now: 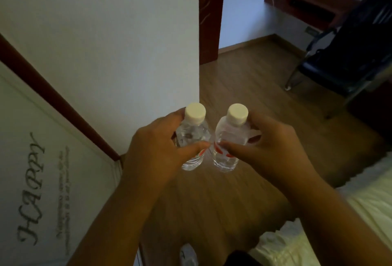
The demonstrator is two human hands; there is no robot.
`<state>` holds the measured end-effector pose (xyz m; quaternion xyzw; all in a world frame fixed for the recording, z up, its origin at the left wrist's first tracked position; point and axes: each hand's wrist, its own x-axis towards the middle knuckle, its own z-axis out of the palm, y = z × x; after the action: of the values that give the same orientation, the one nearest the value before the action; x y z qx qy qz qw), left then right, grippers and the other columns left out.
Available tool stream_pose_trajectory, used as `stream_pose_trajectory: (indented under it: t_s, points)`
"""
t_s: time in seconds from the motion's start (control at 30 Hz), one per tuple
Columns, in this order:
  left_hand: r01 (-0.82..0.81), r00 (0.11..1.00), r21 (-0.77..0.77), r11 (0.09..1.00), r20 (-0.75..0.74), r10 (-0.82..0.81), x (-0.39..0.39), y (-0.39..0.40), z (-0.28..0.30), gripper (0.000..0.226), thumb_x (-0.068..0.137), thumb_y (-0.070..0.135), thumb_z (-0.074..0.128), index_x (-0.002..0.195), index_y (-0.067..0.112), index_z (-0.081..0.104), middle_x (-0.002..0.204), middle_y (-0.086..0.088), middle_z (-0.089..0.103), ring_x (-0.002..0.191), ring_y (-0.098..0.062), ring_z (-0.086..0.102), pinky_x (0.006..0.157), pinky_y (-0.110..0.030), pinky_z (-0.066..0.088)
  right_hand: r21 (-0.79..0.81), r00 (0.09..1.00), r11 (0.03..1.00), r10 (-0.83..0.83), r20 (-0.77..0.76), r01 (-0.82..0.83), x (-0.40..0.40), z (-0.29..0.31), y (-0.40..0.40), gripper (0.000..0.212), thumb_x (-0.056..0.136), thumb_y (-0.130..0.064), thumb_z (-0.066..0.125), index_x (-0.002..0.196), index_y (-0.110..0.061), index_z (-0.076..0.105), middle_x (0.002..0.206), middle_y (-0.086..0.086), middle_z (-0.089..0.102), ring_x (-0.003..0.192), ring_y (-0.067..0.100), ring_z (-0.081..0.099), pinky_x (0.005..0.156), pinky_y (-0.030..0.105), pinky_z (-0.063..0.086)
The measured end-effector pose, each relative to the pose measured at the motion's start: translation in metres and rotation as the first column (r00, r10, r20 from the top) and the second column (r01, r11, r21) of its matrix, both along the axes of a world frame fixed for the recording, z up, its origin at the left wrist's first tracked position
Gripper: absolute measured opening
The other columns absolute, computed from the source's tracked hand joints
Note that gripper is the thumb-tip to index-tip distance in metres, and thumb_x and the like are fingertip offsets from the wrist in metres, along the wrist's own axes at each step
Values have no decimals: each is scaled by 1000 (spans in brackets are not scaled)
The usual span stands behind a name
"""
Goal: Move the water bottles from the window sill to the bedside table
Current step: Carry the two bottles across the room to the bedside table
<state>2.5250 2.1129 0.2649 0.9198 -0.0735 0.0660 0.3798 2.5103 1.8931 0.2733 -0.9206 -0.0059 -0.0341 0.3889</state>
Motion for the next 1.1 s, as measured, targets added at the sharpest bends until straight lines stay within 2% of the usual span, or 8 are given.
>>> stream_pose_trajectory:
  t_s: [0.17,0.33,0.57,0.7,0.87,0.97,1.1]
  points:
    - [85,995,24,996,-57,-83,47,-12,-4,87,59,77,55,135,34,55,133,8,61,117,-18,61,98,-42,49,-29,995,996,-88,-50,86,25,-5,-9,69,72,-50,79,134,-33,52,126,-11,64,98,7,63,83,30,57]
    - [174,978,29,984,-123,-170,94,-49,-8,81,62,66,67,135,35,54,134,10,61,117,-17,61,98,-46,51,-10,980,983,-183,-82,183,55,-12,-38,70,72,-48,79,134,-35,51,126,-13,63,100,6,62,85,32,57]
    - [259,958,84,962,-152,-245,166,-124,2,85,59,66,65,137,36,52,137,11,58,119,-16,60,99,-38,45,14,956,959,-282,-85,284,115,-17,-103,73,70,-50,80,135,-36,50,123,-14,63,93,2,61,81,30,57]
    - [290,955,104,951,-94,-281,206,-170,9,82,59,65,67,133,33,56,133,10,61,114,-14,61,93,-31,44,7,946,947,-320,-58,321,149,-9,-144,72,71,-50,79,135,-36,50,123,-14,63,90,1,60,79,28,56]
    - [334,943,87,939,-19,-334,245,-226,19,80,59,63,68,132,32,58,131,10,63,108,-5,57,87,-27,42,4,921,921,-390,-4,390,176,9,-197,75,71,-48,81,137,-36,48,128,-13,62,102,4,60,86,34,57]
    - [403,915,88,911,-8,-404,267,-260,21,80,59,63,69,133,35,56,130,12,63,104,2,52,84,-23,43,5,889,889,-458,17,458,184,14,-227,77,71,-46,82,139,-36,47,129,-14,61,100,3,61,84,29,56]
    - [518,855,60,853,8,-519,298,-306,22,76,62,58,75,131,33,57,126,12,65,104,3,55,81,-15,45,3,828,828,-561,13,561,193,11,-265,77,71,-47,82,139,-37,47,127,-15,62,91,-1,60,75,20,51]
